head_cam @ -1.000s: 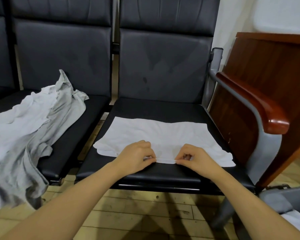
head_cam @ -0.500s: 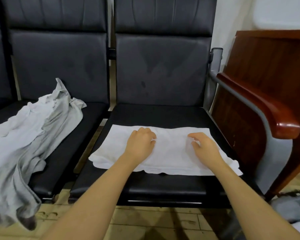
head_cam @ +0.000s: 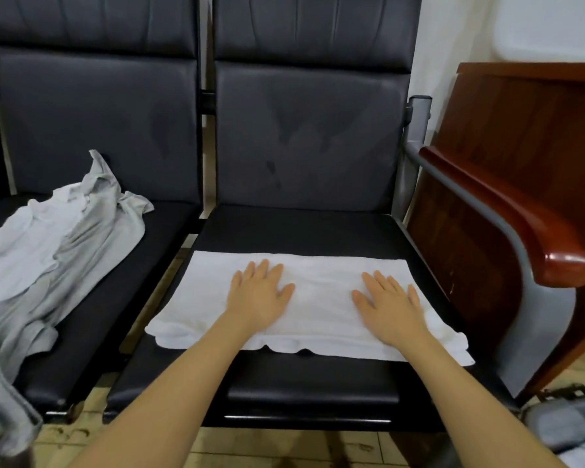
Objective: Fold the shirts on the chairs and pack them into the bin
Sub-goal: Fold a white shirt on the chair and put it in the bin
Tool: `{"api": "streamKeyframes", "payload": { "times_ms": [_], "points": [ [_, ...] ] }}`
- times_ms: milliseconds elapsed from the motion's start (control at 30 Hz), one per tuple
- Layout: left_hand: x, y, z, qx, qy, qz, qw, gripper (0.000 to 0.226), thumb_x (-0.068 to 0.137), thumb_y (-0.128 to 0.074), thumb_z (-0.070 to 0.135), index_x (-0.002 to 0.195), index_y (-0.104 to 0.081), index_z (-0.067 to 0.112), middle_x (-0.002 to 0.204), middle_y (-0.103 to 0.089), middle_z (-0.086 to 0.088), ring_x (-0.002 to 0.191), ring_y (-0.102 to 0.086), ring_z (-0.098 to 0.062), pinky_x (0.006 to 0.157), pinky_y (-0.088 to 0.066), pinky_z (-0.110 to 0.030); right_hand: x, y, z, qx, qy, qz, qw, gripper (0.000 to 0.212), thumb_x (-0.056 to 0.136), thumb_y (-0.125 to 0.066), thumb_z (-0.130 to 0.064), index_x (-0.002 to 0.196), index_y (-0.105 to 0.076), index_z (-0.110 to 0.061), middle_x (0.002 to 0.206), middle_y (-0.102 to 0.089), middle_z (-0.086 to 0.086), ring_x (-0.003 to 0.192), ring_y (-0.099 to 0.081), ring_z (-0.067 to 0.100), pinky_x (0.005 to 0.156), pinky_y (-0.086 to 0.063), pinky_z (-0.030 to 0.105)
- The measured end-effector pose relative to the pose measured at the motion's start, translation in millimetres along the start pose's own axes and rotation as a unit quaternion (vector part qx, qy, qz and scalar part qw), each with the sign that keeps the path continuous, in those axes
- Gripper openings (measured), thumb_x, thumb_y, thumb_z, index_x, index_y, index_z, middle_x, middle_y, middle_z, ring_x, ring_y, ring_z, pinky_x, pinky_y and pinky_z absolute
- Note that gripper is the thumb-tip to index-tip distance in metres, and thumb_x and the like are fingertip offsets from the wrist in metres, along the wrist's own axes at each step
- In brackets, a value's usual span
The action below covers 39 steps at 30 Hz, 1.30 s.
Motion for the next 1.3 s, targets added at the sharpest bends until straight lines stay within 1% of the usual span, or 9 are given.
{"api": "streamKeyframes", "payload": {
  "times_ms": [133,300,433,667,833,1000,1067,1167,1300],
  "points": [
    [-11,29,-41,-0.011,0.069,0.056,0.996,0.058,0.099,-0.025,0.051,0.151,-0.014,0.028,0.156,-0.017,-0.011,0.142,-0.016,-0.03,0.114,-0.013,-0.041,-2,15,-35,0.036,0.077,0.051,0.995,0.051,0.102,-0.029,-0.043,0.15,-0.025,-0.027,0.159,-0.015,-0.004,0.146,-0.011,0.014,0.117,-0.001,0.032],
    [-26,46,-92,0.019,0.154,0.073,0.985,0.054,0.1,-0.025,0.046,0.15,-0.013,0.028,0.146,-0.033,-0.014,0.129,-0.035,-0.034,0.105,-0.027,-0.042,4,10,-78,0.042,0.161,0.041,0.985,0.048,0.102,-0.035,-0.039,0.148,-0.031,-0.029,0.158,-0.019,-0.008,0.144,-0.017,0.01,0.114,-0.008,0.026],
    [-30,44,-115,0.024,0.165,0.075,0.983,0.057,0.098,-0.038,0.042,0.148,-0.017,0.025,0.131,-0.048,-0.012,0.117,-0.046,-0.032,0.097,-0.035,-0.04,7,6,-94,0.088,0.198,0.04,0.975,0.045,0.1,-0.041,-0.037,0.145,-0.036,-0.033,0.155,-0.027,-0.01,0.142,-0.022,0.008,0.114,-0.01,0.025],
    [-32,61,-99,-0.048,0.036,0.179,0.982,0.053,0.095,-0.049,0.019,0.144,-0.029,0.022,0.113,-0.056,-0.005,0.102,-0.054,-0.023,0.086,-0.038,-0.032,2,-11,-115,0.034,0.226,-0.015,0.973,0.051,0.098,-0.031,-0.053,0.147,-0.024,-0.043,0.157,-0.015,-0.02,0.144,-0.009,0.001,0.115,-0.004,0.023],
    [-36,78,-110,-0.228,0.007,0.233,0.945,0.049,0.092,-0.056,0.009,0.138,-0.046,0.022,0.11,-0.054,-0.003,0.101,-0.054,-0.019,0.086,-0.045,-0.028,2,-17,-136,0.034,0.223,-0.008,0.974,0.055,0.096,-0.029,-0.059,0.148,-0.022,-0.042,0.157,-0.014,-0.018,0.145,-0.008,0.003,0.116,-0.004,0.026],
    [-47,114,-94,-0.251,-0.055,0.34,0.905,0.04,0.087,-0.064,0.005,0.126,-0.059,0.013,0.101,-0.059,-0.002,0.092,-0.051,-0.007,0.08,-0.033,0.001,7,-23,-154,0.048,0.22,0.019,0.974,0.052,0.097,-0.032,-0.056,0.146,-0.028,-0.04,0.157,-0.019,-0.015,0.145,-0.013,0.007,0.116,-0.007,0.029],
    [-50,120,-78,-0.234,-0.088,0.356,0.9,0.039,0.086,-0.065,0.004,0.124,-0.06,0.012,0.102,-0.063,-0.004,0.094,-0.056,-0.011,0.085,-0.036,-0.003,8,-20,-156,0.078,0.222,0.032,0.971,0.047,0.097,-0.038,-0.049,0.143,-0.037,-0.037,0.154,-0.028,-0.013,0.142,-0.021,0.008,0.114,-0.009,0.028],
    [-52,123,-50,-0.219,-0.131,0.364,0.896,0.038,0.086,-0.065,0.005,0.123,-0.061,0.011,0.105,-0.065,-0.005,0.096,-0.061,-0.016,0.088,-0.046,-0.02,6,-5,-150,0.142,0.231,0.065,0.96,0.037,0.098,-0.046,-0.036,0.133,-0.053,-0.026,0.141,-0.046,-0.009,0.131,-0.039,0.012,0.108,-0.019,0.026],
    [-51,118,2,-0.207,-0.188,0.359,0.89,0.036,0.086,-0.063,0.009,0.122,-0.061,0.009,0.101,-0.066,-0.006,0.093,-0.055,-0.009,0.083,-0.041,-0.014,-1,11,-113,0.095,0.224,0.099,0.965,0.036,0.098,-0.044,-0.033,0.132,-0.053,-0.026,0.134,-0.05,-0.012,0.124,-0.043,0.01,0.103,-0.02,0.023]
  ]
}}
Point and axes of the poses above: each hand's wrist, its own x-axis towards the middle knuckle, its own y-axis out of the back of the hand, z = x × y, the point moved 10 cm from there along x, towards the middle knuckle
